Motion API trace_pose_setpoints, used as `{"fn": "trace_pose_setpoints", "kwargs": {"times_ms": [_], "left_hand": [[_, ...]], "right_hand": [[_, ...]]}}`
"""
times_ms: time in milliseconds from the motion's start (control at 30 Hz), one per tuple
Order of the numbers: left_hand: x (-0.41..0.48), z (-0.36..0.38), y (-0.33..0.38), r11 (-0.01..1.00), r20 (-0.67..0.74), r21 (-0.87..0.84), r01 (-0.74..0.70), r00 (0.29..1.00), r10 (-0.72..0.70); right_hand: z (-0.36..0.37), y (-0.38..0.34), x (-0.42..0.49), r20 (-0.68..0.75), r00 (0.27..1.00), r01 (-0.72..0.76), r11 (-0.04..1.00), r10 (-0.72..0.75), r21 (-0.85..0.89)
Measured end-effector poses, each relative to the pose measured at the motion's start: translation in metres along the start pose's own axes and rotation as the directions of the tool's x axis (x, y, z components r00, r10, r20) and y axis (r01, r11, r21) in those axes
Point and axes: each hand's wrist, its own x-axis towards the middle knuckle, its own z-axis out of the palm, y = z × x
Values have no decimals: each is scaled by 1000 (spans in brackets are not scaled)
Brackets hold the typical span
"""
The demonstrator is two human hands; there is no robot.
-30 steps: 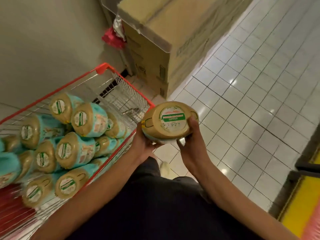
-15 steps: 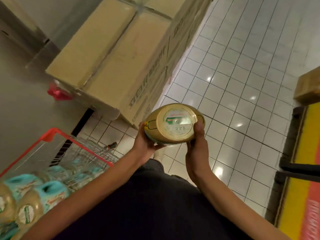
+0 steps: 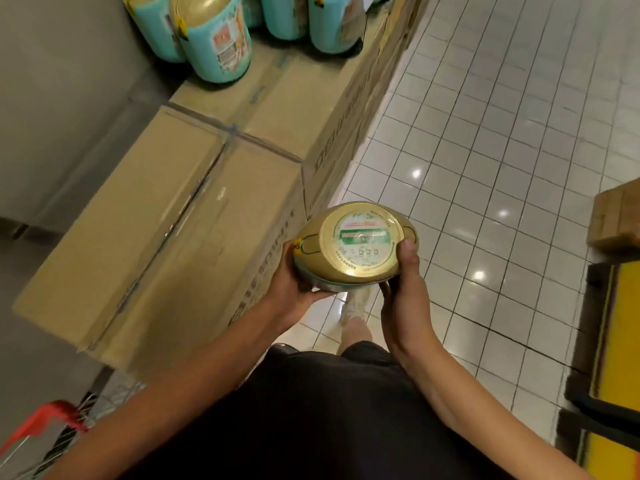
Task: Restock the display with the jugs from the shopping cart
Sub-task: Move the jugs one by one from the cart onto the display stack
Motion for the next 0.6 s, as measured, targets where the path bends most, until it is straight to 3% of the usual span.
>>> {"fn": "trace_pose_setpoints", "kwargs": {"times_ms": [200, 433, 600], "left_hand": [[82, 56, 72, 990, -49, -138, -34, 998, 27], [134, 103, 159, 948, -182, -267, -175, 975, 129], [158, 110, 217, 916, -322, -362, -175, 945, 53]], "right_hand": [[-1, -65, 135, 176, 984, -35, 998, 42, -44], [44, -124, 262, 410, 907, -57, 992, 99, -113], [96, -137, 331, 485, 862, -82, 986, 145, -148]]}}
